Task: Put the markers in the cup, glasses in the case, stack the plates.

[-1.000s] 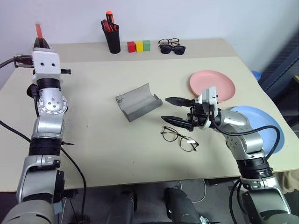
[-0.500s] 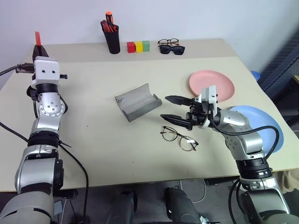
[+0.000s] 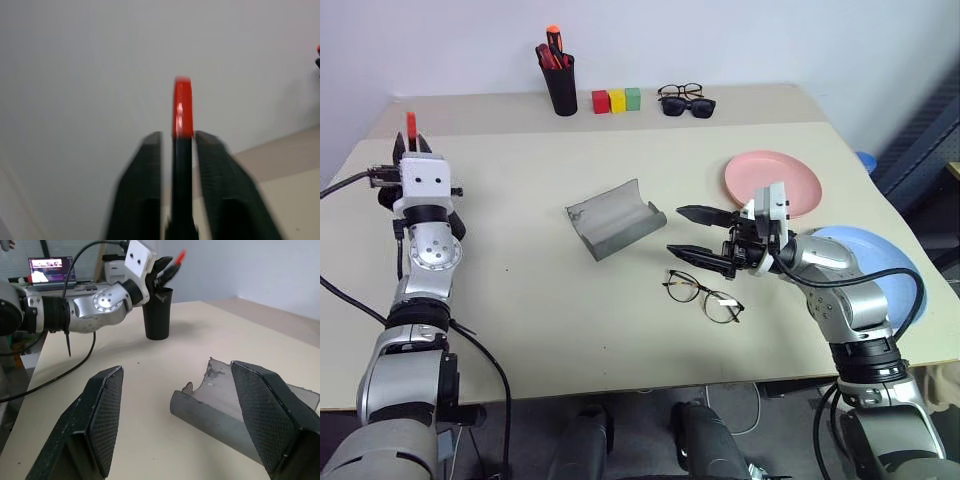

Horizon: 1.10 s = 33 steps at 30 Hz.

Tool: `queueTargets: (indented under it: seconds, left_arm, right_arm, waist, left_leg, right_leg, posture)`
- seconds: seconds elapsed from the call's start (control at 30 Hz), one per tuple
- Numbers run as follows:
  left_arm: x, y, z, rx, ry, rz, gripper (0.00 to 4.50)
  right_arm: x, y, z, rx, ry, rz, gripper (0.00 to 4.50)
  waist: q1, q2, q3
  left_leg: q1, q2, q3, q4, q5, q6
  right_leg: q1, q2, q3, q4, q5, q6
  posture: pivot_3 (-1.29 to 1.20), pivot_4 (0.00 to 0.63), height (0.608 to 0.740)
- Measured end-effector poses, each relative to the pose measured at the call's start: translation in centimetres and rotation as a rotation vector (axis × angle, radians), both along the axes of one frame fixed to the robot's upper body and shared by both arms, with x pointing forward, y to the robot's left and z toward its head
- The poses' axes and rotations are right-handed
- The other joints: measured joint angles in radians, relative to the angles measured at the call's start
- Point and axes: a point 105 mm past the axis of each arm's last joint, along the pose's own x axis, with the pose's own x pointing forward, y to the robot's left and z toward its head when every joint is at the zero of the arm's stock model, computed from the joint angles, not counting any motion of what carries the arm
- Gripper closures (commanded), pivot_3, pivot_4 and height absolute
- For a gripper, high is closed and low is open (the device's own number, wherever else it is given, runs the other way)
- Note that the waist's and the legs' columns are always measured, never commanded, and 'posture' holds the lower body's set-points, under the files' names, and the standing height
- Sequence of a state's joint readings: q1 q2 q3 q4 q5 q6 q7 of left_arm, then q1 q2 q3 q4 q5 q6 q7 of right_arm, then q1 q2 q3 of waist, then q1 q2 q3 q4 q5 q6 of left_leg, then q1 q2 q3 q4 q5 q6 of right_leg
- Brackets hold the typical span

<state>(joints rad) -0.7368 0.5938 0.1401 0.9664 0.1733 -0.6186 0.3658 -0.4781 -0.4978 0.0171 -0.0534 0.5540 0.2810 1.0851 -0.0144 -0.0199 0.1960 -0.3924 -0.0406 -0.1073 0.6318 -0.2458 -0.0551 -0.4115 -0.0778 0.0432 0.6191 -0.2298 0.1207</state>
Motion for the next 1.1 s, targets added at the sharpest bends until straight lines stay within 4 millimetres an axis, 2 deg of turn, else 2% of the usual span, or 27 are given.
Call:
queueTargets:
  seconds: [0.17, 0.27, 0.3, 0.37, 0.47, 0.53, 0.63, 0.73, 0.87, 1.07, 1.1]
  left_arm:
    - [-0.6, -0.2, -0.8, -0.097, -0.014, -0.049, 2.39]
    - [0.1, -1.5, -1.0, -0.276, 0.050, -0.153, 2.39]
    - [0.6, -2.6, -1.1, -0.353, 0.147, -0.242, 2.39]
    - [1.1, -5.6, -0.6, -0.395, 0.302, -0.427, 2.39]
    - [0.2, -13.4, 0.5, -0.336, 0.566, -0.828, 2.39]
    - [-0.4, -16.9, -0.2, -0.332, 0.722, -0.966, 2.39]
    - [-0.8, -20.2, -2.2, -0.331, 0.935, -1.037, 2.39]
    - [-0.7, -21.9, -3.6, -0.304, 1.109, -1.022, 2.39]
    - [-0.5, -23.1, -4.9, -0.270, 1.245, -1.017, 2.39]
    - [-0.8, -23.5, -7.2, -0.215, 1.419, -1.005, 2.39]
    - [-0.8, -23.5, -7.7, -0.203, 1.449, -0.992, 2.62]
  right_arm:
    - [0.2, -0.6, 0.3, -0.008, -0.005, -0.025, 1.02]
    - [0.2, -1.1, 0.4, -0.010, -0.004, -0.049, 1.02]
    - [0.0, -1.3, 0.4, -0.014, -0.006, -0.058, 1.02]
    - [-0.3, -1.9, 0.2, -0.021, 0.005, -0.083, 1.02]
    - [-1.3, -3.9, -0.4, -0.053, 0.029, -0.161, 1.02]
    - [-1.9, -4.8, -0.6, -0.057, 0.039, -0.203, 1.02]
    - [-2.5, -6.0, -0.7, -0.072, 0.045, -0.266, 1.02]
    - [-2.9, -6.4, -0.3, -0.061, 0.033, -0.310, 1.02]
    - [-3.5, -6.4, 0.1, -0.054, 0.013, -0.345, 1.02]
    - [-3.8, -6.8, 0.1, -0.041, 0.016, -0.385, 1.02]
    - [-3.9, -6.9, 0.0, -0.039, 0.017, -0.396, 1.02]
  waist:
    - [0.001, 0.000, 0.000]
    - [0.005, 0.000, 0.000]
    - [0.004, 0.000, 0.000]
    - [0.004, -0.001, 0.000]
    - [0.002, 0.000, 0.000]
    - [0.000, 0.000, 0.000]
    - [-0.011, 0.000, 0.000]
    - [-0.020, 0.000, 0.000]
    - [-0.027, 0.000, 0.000]
    - [-0.024, 0.000, 0.000]
    - [-0.022, 0.000, 0.000]
  left_leg:
    - [0.000, 0.000, 0.000, 0.000, 0.000, 0.000]
    - [0.000, 0.000, -0.001, 0.001, 0.000, 0.000]
    - [-0.001, 0.000, -0.001, 0.001, 0.000, 0.000]
    - [-0.001, 0.000, -0.002, 0.001, 0.000, 0.000]
    - [0.001, 0.000, -0.001, 0.001, 0.000, 0.000]
    - [0.001, 0.000, -0.002, 0.001, 0.000, 0.000]
    - [0.002, 0.001, -0.001, 0.002, 0.000, 0.001]
    - [0.003, 0.001, -0.002, 0.001, 0.003, 0.000]
    - [0.003, 0.001, -0.002, 0.001, 0.004, 0.000]
    - [0.002, 0.001, -0.002, 0.000, 0.004, 0.000]
    - [0.001, 0.001, -0.002, 0.000, 0.004, 0.000]
  right_leg:
    - [0.000, 0.000, 0.000, 0.000, 0.000, 0.000]
    - [0.001, 0.000, 0.000, 0.000, 0.000, 0.000]
    - [0.001, 0.000, 0.000, 0.000, 0.000, 0.000]
    - [0.002, 0.000, -0.001, 0.000, 0.000, 0.000]
    - [0.003, 0.000, 0.000, 0.000, -0.001, 0.001]
    - [0.003, 0.001, 0.000, 0.000, -0.001, 0.001]
    - [0.003, 0.003, 0.001, 0.001, -0.001, 0.001]
    - [0.003, 0.004, 0.001, 0.002, -0.001, 0.001]
    - [0.003, 0.004, 0.001, 0.002, -0.002, 0.002]
    - [0.002, 0.004, 0.002, 0.001, -0.001, 0.000]
    - [0.003, 0.004, 0.002, 0.000, -0.001, 0.000]
  posture:
    - [0.00, 0.150, 0.740]
    - [0.00, 0.150, 0.740]
    - [0.00, 0.150, 0.740]
    - [0.00, 0.150, 0.740]
    - [0.00, 0.150, 0.740]
    - [0.00, 0.150, 0.740]
    - [0.00, 0.150, 0.740]
    - [0.00, 0.150, 0.740]
    - [0.00, 0.150, 0.740]
    - [0.00, 0.150, 0.740]
    - [0.00, 0.150, 0.740]
